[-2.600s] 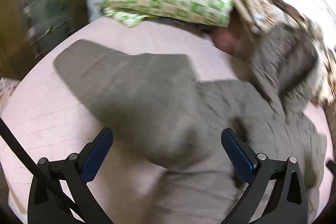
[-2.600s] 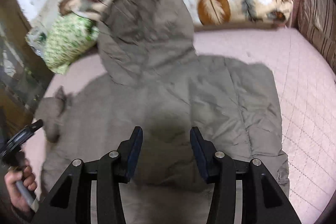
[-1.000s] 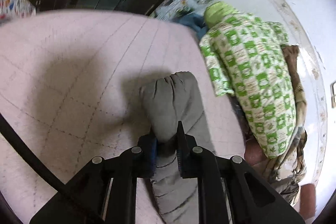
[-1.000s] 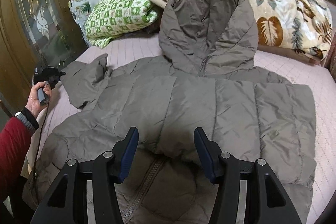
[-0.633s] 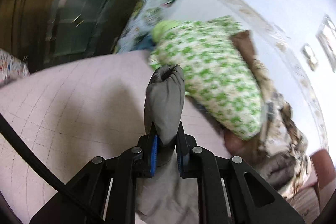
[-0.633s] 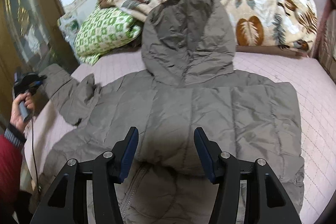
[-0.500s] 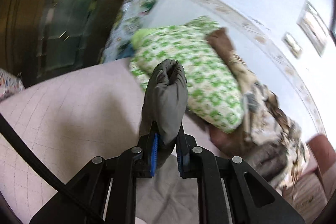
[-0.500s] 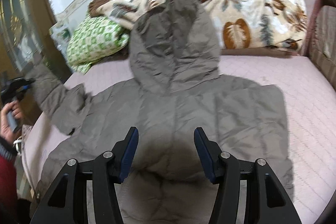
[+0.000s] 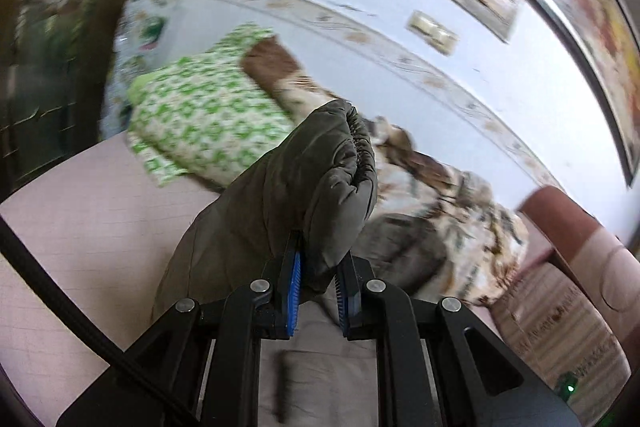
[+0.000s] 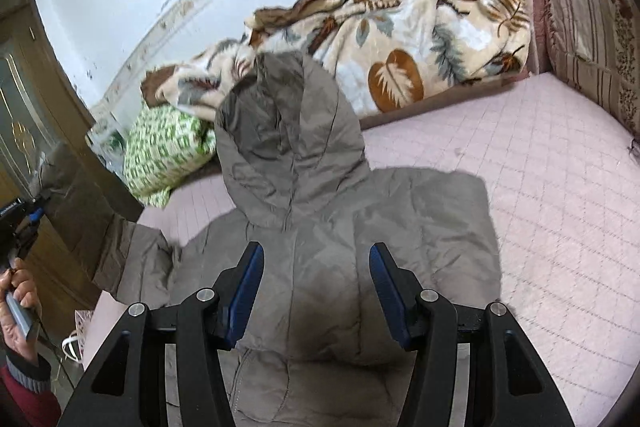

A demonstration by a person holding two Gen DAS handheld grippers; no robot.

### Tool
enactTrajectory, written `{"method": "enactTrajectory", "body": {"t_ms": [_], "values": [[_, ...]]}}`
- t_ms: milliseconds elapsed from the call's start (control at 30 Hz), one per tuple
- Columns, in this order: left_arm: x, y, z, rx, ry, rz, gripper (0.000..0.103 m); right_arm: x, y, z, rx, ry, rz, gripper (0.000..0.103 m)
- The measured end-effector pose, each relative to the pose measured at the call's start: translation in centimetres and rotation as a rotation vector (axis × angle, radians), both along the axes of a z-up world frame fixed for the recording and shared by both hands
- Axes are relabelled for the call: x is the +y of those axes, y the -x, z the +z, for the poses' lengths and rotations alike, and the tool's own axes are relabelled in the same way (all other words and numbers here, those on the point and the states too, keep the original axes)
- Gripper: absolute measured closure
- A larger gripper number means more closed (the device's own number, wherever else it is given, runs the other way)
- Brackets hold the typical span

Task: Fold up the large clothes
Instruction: 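Lift the sleeve with the left tool and fold it across the jacket body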

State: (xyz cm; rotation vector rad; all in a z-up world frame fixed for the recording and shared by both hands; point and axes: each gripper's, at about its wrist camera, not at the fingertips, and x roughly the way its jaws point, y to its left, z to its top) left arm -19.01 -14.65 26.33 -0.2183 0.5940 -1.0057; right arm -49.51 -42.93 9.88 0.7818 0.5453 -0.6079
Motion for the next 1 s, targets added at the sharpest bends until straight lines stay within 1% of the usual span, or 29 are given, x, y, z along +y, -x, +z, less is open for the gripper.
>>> {"method": "enactTrajectory", "body": {"t_ms": [100, 200, 300, 400, 500, 567, 667, 733, 867, 967, 1000], "values": [[-1.9, 3.6, 1.0, -0.023, 0.001, -0.059, 0.089, -0.5, 1.2, 0.6, -0.022, -0.002, -0.027, 0.044], [-4.1, 7.3, 1.3, -0.032, -0.009, -0.117, 0.089, -1.1, 2.5, 1.0, -0.032, 0.002, -0.050, 0.044], [-6.5, 10.6, 0.8, -0.031, -0.024, -0.174, 0.089, -1.7, 4.0, 1.6, -0.035, 0.016, -0.087, 0.044], [-8.9, 13.8, -0.6, -0.021, -0.055, -0.231, 0.089, -2.3, 5.5, 1.8, -0.035, 0.027, -0.121, 0.044], [-11.6, 16.8, -3.1, 0.003, -0.108, -0.281, 0.089, -2.8, 6.6, 1.9, -0.030, 0.032, -0.146, 0.044], [-13.2, 18.9, -5.4, 0.022, -0.151, -0.317, 0.089, -3.2, 7.4, 1.8, -0.031, 0.028, -0.159, 0.044], [-15.4, 21.6, -8.5, 0.015, -0.219, -0.353, 0.089, -3.6, 8.0, 1.7, -0.028, 0.023, -0.178, 0.044], [-16.8, 23.3, -11.2, 0.021, -0.269, -0.376, 0.089, -3.8, 8.4, 1.7, -0.027, 0.020, -0.186, 0.044], [-18.9, 25.1, -16.4, 0.037, -0.379, -0.405, 0.088, -4.1, 8.7, 1.5, -0.023, 0.012, -0.193, 0.044], [-19.9, 25.8, -19.6, 0.049, -0.460, -0.446, 0.087, -4.2, 8.5, 1.5, -0.025, 0.007, -0.192, 0.044], [-20.0, 26.0, -20.2, 0.047, -0.483, -0.453, 0.087, -4.2, 8.4, 1.4, -0.025, 0.009, -0.191, 0.044]]}}
